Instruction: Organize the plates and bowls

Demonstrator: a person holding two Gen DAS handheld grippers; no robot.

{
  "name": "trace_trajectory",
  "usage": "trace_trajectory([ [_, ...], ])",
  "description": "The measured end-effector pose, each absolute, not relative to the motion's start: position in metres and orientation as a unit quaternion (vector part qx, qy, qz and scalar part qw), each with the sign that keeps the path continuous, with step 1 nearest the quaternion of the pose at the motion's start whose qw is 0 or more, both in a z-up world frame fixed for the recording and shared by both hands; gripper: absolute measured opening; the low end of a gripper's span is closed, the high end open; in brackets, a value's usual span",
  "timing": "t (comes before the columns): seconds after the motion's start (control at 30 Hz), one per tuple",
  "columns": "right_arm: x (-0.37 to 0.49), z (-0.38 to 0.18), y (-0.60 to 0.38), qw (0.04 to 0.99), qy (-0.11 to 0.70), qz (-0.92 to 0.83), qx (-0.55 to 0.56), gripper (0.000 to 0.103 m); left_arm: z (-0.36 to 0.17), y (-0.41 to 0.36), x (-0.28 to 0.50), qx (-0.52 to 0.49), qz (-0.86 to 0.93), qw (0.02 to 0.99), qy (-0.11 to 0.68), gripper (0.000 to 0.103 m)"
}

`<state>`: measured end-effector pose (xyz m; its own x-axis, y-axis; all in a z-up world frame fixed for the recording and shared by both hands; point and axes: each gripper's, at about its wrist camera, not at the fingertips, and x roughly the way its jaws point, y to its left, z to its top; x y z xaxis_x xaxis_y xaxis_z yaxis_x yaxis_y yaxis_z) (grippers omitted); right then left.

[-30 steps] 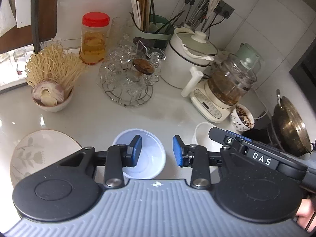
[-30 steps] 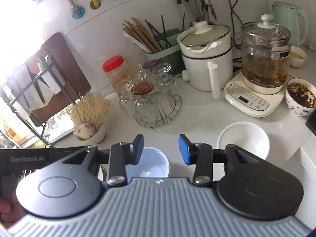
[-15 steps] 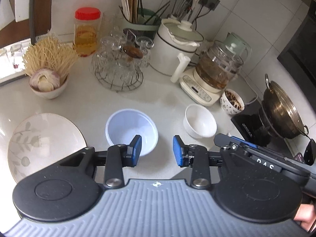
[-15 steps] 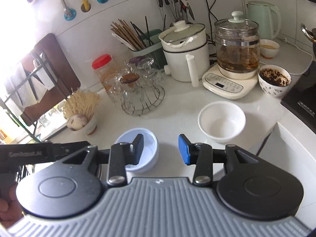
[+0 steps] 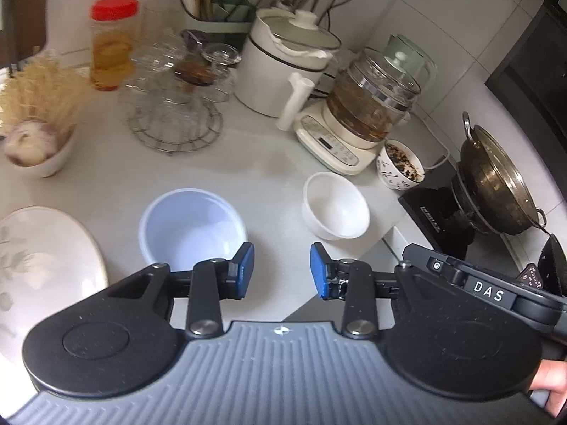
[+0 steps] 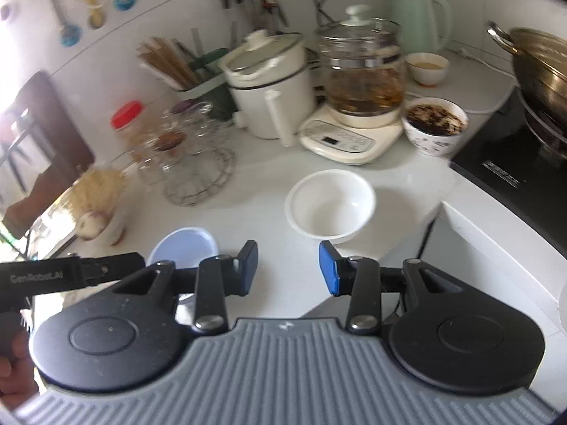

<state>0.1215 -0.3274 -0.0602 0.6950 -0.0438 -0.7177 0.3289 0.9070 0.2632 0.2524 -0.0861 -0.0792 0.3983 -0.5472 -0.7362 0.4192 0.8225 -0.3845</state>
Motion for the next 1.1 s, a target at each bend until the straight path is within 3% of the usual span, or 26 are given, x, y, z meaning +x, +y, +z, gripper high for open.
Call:
trace_trajectory([
  [0.6, 0.197, -0.096, -0.422, 0.875, 0.41, -0.095, 0.241, 0.041, -0.104, -0.194, 0.33, -0.047, -0.283, 0.819, 0.497, 0.04],
  [0.73, 0.215, -0.108, -0.442, 0.867, 0.421, -0.093, 0.249, 0.042, -0.119, -0.212, 0.346, -0.042, -0.271, 0.816, 0.509, 0.045],
  [0.87, 0.228, -0.125, -0.464, 0.856, 0.433, -0.081, 0.271, 0.056, -0.136, -0.224, 0.363, -0.047, -0.26, 0.808, 0.526, 0.047],
  [1.1, 0.25, -0.161, -0.488, 0.823, 0.471, -0.058, 0.313, 0.056, -0.16, -0.245, 0.379, -0.038, -0.246, 0.809, 0.533, 0.048],
])
